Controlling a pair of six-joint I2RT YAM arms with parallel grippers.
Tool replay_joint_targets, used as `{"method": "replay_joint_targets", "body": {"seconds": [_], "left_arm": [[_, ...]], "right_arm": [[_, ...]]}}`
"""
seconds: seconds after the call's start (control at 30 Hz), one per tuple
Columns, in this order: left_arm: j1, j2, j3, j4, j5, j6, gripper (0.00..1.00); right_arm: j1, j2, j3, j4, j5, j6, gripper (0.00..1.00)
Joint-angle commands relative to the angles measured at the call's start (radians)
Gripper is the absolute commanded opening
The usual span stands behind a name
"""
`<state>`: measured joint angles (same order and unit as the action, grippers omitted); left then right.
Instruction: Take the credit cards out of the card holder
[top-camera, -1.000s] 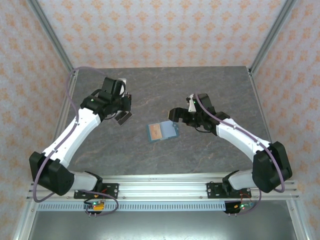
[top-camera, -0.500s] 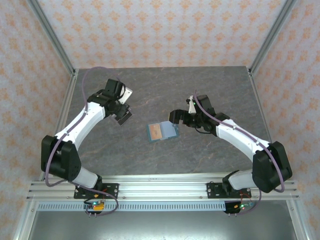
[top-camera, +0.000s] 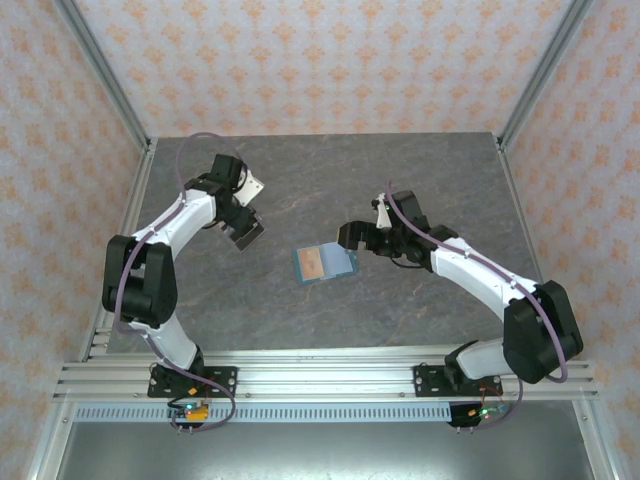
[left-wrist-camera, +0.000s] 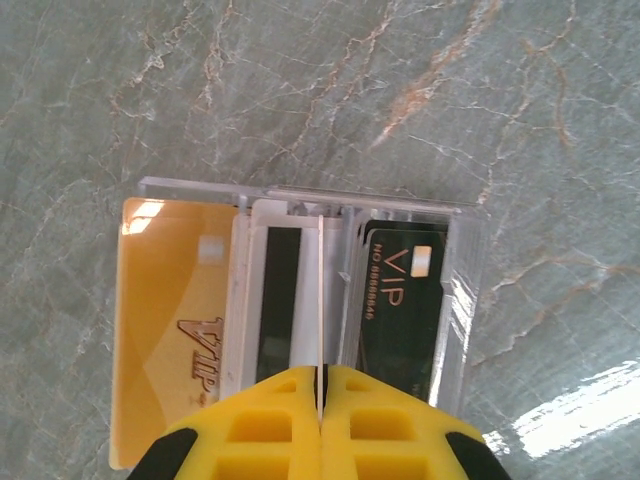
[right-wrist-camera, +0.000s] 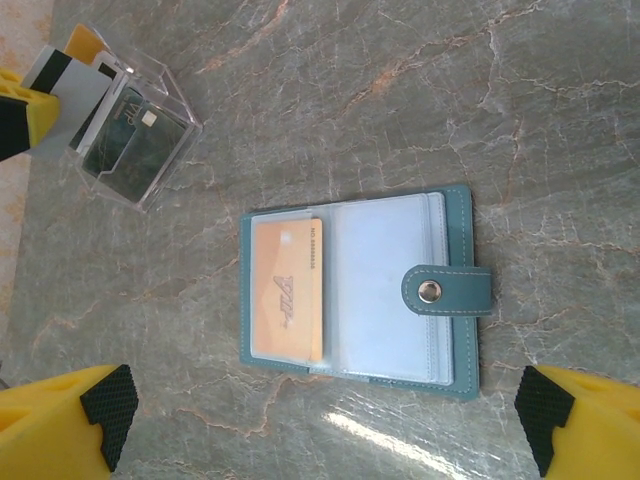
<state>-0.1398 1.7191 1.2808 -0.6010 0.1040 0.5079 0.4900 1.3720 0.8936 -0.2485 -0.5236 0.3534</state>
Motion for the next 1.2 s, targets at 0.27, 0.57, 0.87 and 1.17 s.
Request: {"method": "replay_joint_targets", "body": {"seconds": [0.27, 0.57, 0.87, 1.17], "left_arm": [[0.023, 0.049, 0.035, 0.019, 0.018, 0.075, 0.0], [0.025, 0.064, 0.051, 0.015, -0.005, 0.092, 0.1], [0.025, 0.01, 0.07, -0.002, 0.004, 0.067, 0.26], [0.02, -0.15, 0.08, -0.035, 0.031, -0.257, 0.42]], "right_arm": [[-0.002, -0.011, 0.002, -0.025, -0.03, -0.014, 0.99], [-0.002, -0.023, 0.004, -0.022, -0.076, -0.018, 0.99], [-0.002, -0.014, 0.011, -0.033, -0.065, -0.014, 0.99], [0.09, 0.058, 0.076, -0.121, 0.115, -0.021, 0.96]]}}
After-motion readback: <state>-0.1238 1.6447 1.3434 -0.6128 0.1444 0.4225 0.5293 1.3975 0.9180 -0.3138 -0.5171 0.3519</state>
